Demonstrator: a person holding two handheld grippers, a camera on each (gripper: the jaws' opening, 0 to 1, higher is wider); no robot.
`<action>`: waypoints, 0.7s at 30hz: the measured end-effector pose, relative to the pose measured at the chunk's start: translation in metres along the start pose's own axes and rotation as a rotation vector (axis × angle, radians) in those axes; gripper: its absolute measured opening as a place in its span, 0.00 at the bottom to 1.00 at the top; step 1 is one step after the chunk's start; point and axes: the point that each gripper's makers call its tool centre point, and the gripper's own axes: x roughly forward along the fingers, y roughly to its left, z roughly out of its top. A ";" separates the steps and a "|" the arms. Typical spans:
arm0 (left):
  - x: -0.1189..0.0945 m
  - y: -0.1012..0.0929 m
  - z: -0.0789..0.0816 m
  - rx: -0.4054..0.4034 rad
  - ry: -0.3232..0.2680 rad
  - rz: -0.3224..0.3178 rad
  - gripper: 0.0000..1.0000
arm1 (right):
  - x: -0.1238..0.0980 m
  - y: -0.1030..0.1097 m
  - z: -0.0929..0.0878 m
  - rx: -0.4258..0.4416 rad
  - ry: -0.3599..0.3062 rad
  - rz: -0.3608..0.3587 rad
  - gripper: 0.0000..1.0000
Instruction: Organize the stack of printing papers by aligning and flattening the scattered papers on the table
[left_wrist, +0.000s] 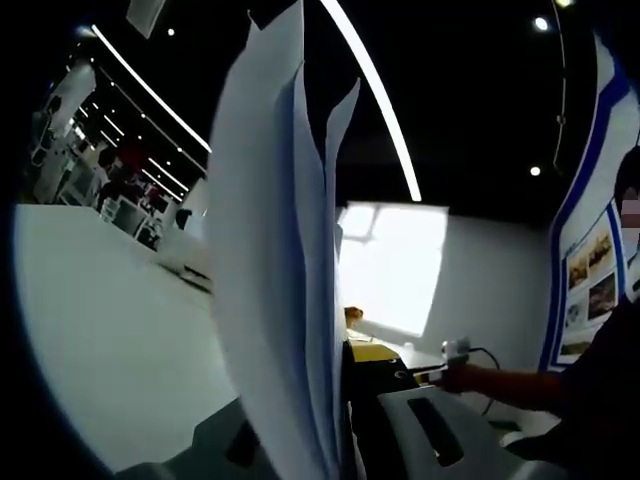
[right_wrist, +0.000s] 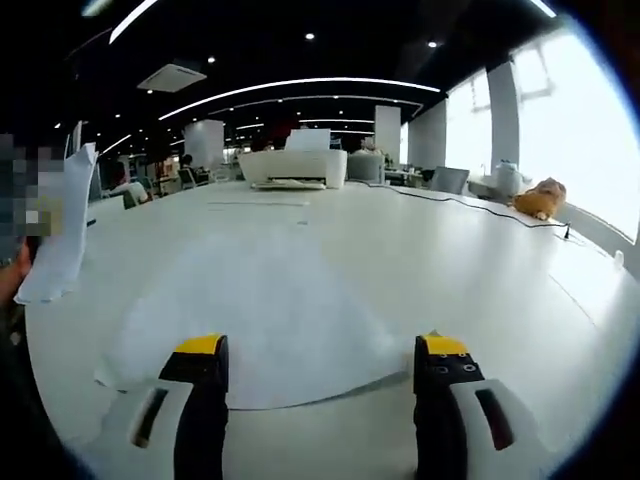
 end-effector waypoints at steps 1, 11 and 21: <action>0.000 0.000 0.000 0.000 0.000 0.000 0.06 | 0.000 0.001 0.000 -0.001 -0.004 0.000 0.72; 0.000 -0.002 0.000 -0.001 -0.003 -0.002 0.06 | 0.002 0.006 0.000 0.023 0.002 0.000 0.71; 0.000 -0.003 0.000 -0.001 -0.006 -0.004 0.06 | 0.004 0.010 -0.002 0.025 -0.004 0.012 0.67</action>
